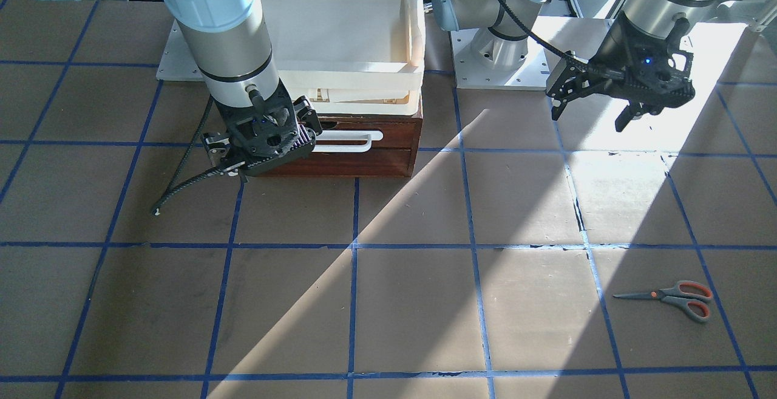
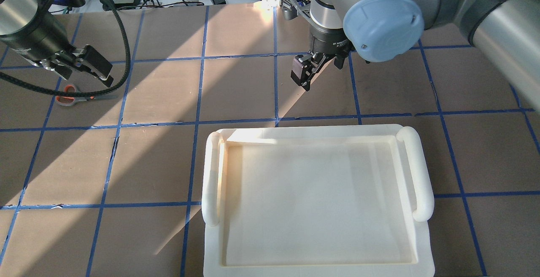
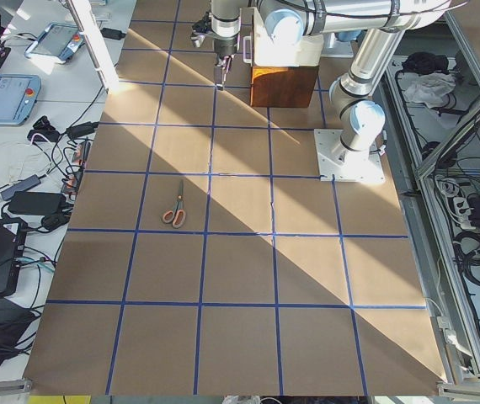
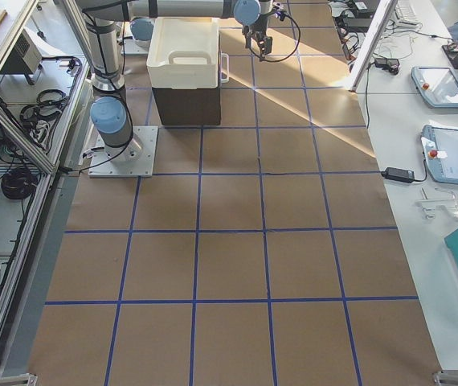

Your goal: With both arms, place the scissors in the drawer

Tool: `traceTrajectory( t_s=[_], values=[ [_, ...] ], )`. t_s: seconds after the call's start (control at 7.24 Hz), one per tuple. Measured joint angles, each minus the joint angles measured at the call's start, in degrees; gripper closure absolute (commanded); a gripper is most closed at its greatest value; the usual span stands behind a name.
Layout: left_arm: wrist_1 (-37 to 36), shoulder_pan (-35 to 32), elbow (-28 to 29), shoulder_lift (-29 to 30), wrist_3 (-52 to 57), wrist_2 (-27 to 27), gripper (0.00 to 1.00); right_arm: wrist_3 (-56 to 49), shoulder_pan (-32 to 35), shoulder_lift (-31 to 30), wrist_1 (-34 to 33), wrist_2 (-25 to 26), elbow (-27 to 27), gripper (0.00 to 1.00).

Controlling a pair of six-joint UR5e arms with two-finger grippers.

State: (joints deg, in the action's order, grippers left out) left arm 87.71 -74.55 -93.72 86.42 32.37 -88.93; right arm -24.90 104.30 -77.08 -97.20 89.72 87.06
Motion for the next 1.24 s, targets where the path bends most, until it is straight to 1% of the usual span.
traceTrajectory(
  t_s=[0.28,0.55,0.97,1.24],
  values=[
    [-0.92,6.31,-0.3,1.6,16.24,0.04,0.0,-9.57,0.95,0.78,-0.11,-0.38,3.0,0.0],
    [-3.98,10.5,-0.56,5.21,32.31,0.05,0.0,-18.71,0.93,1.33,0.04,-1.66,3.67,0.0],
    [-12.32,14.44,-0.81,11.85,56.0,0.01,0.0,-36.0,0.97,2.44,2.45,-4.59,3.98,0.0],
    [-19.19,17.2,-0.8,16.93,70.09,0.08,0.0,-41.98,1.24,4.27,2.18,-6.16,4.0,0.0]
  ],
)
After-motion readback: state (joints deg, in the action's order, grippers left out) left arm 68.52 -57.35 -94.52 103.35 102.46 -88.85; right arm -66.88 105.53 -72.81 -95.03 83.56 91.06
